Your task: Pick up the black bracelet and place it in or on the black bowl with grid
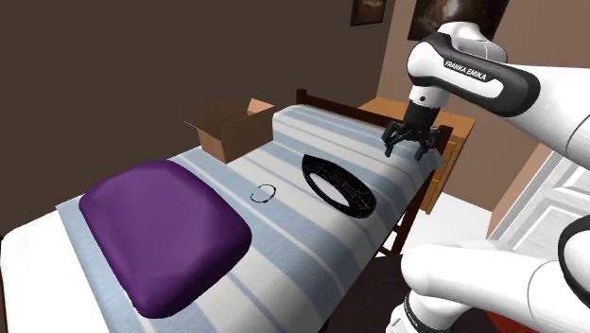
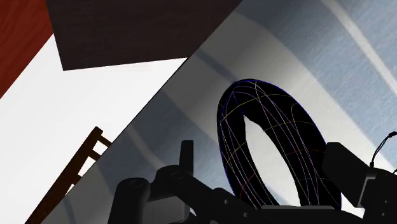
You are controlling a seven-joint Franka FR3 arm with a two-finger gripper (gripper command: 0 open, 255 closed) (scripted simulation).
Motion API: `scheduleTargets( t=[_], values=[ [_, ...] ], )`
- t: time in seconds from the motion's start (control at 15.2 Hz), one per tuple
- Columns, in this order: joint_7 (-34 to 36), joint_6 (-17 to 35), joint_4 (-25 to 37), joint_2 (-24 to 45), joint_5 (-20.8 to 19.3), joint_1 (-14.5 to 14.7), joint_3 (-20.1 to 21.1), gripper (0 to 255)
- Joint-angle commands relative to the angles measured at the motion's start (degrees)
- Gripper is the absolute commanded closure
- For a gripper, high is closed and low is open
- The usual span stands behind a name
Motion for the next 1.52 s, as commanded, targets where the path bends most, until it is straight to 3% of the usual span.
scheduleTargets(
  t=[0.0,0.86,1.45],
  values=[
    [0.0,0.0,0.0,0.0,0.0,0.0,0.0,0],
    [12.6,19.1,-2.1,13.6,6.7,4.2,14.8,0],
    [22.6,30.9,3.9,29.6,5.0,5.4,24.4,0]
  ],
)
